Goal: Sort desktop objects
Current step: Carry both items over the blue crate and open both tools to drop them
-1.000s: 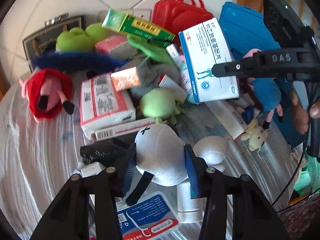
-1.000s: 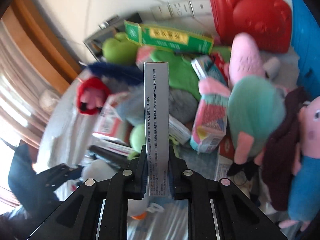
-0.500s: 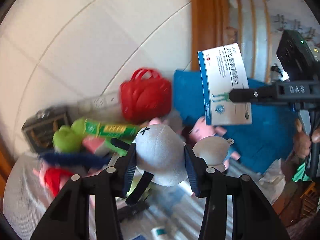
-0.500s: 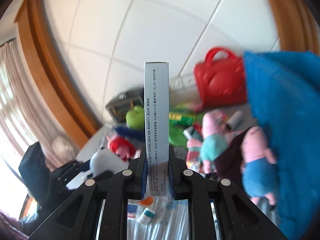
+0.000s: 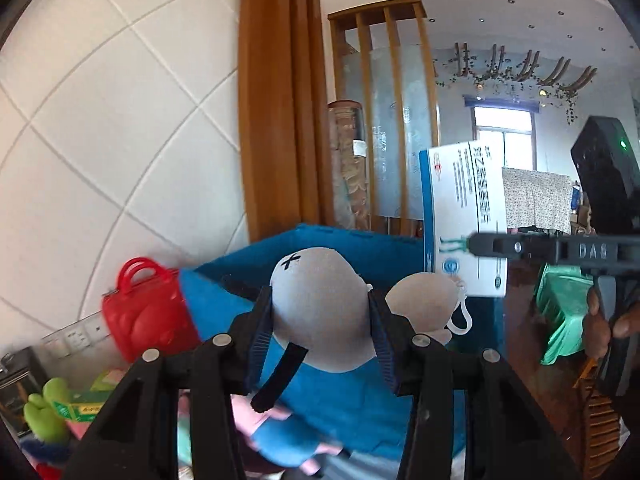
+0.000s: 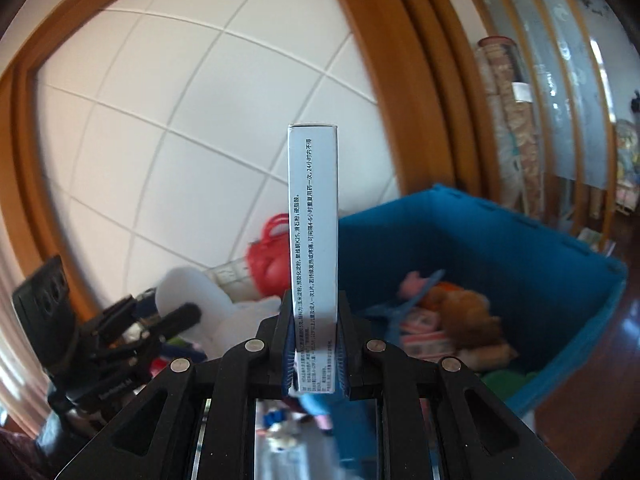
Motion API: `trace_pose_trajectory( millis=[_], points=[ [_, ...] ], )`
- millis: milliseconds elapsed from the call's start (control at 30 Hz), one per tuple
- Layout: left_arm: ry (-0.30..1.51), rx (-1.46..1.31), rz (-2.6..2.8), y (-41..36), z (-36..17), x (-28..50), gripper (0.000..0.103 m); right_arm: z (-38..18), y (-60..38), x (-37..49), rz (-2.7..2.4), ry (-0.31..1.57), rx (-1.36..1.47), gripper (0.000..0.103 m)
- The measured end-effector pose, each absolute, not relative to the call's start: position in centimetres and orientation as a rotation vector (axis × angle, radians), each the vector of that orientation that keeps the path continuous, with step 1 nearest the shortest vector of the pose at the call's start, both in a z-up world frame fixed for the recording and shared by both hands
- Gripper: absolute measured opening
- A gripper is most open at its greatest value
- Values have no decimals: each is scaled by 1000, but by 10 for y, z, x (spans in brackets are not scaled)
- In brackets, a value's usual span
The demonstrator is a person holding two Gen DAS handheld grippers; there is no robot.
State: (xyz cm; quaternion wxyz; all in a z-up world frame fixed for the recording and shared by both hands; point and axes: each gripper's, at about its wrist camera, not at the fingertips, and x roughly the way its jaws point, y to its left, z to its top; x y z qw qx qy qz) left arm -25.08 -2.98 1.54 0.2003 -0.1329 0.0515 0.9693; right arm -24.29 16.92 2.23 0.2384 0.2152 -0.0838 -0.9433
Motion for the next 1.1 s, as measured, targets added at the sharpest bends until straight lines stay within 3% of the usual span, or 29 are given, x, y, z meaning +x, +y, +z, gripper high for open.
trace_pose_trajectory(
  millis=[233, 400, 467, 500, 567, 667, 1100],
  points=[
    [182, -478, 2762, 62, 19, -311, 45, 20, 240, -299, -2641, -193, 686, 17],
    [197, -565, 2838, 92, 19, -346, 55, -1, 277, -341, -2623, -226, 775, 20],
    [202, -584, 2881, 100, 23, -358, 59, -5, 290, -350, -2625, -256, 785, 31],
    [203, -586, 2900, 102, 25, -361, 69, -7, 297, -355, -2630, -279, 785, 34],
    [163, -587, 2947, 99, 30, -369, 79, -7, 308, -363, -2642, -308, 768, 47],
    [96, -560, 2961, 93, 38, -368, 79, -4, 316, -365, -2644, -329, 733, 49],
    [147, -611, 3074, 78, 9, -349, 79, -14, 295, -337, -2647, -240, 663, 75]
  ],
)
